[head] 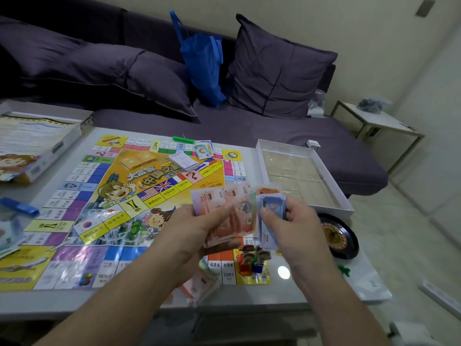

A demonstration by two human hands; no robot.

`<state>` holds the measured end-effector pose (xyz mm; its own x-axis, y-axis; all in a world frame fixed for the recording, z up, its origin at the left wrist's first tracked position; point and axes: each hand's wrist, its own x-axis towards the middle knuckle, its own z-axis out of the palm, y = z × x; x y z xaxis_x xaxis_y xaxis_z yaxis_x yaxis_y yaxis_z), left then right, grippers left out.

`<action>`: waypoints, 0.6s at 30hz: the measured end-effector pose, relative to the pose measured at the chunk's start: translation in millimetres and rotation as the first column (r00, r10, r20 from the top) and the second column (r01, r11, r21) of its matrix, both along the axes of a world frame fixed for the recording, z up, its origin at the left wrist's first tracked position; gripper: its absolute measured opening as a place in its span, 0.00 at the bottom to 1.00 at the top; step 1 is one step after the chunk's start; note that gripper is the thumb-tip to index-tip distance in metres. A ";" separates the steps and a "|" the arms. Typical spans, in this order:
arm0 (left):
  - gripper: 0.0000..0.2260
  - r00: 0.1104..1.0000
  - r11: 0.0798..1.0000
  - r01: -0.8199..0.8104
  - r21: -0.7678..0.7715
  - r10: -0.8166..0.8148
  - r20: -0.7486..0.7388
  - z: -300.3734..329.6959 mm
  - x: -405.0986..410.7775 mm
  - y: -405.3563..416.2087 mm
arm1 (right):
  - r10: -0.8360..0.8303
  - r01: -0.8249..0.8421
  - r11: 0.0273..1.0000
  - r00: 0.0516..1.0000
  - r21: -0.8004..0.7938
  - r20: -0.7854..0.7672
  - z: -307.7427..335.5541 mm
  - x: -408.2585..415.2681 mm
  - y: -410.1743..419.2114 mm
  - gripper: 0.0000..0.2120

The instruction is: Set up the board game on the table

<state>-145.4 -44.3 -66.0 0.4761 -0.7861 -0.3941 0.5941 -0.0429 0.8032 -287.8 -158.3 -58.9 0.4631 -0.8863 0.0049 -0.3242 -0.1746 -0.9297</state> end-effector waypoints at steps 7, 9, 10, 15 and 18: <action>0.13 0.998 0.998 -0.026 0.059 0.029 -0.054 -2.6 15.4 -3.6 | -0.086 0.066 0.994 0.964 -0.088 -0.251 0.9 -15.2 -72.3 0.08; 0.13 0.999 0.997 -0.015 0.079 0.019 -0.050 -4.2 19.0 -3.2 | -0.059 0.024 0.995 0.934 -0.102 -0.352 -12.6 -7.8 -83.3 0.07; 0.13 0.999 0.996 -0.011 0.084 0.015 -0.045 -4.7 20.3 -3.1 | -0.045 0.002 0.994 0.915 -0.109 -0.400 -18.5 -3.9 -88.6 0.06; 0.10 1.000 0.995 0.000 0.097 0.003 -0.025 -5.8 26.3 -1.6 | -0.007 -0.098 0.984 0.813 -0.149 -0.582 -29.1 8.8 -101.5 0.07; 0.08 0.999 0.995 0.008 0.102 -0.004 -0.041 -4.9 28.6 0.5 | -0.019 -0.132 0.972 0.776 -0.192 -0.631 -29.8 11.8 -100.1 0.05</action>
<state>-116.8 -43.8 -71.0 0.4538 -0.7437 -0.4909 0.6254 -0.1266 0.7699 -276.0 -258.4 -88.7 0.4794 -0.8696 -0.1183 -0.8022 -0.3795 -0.4609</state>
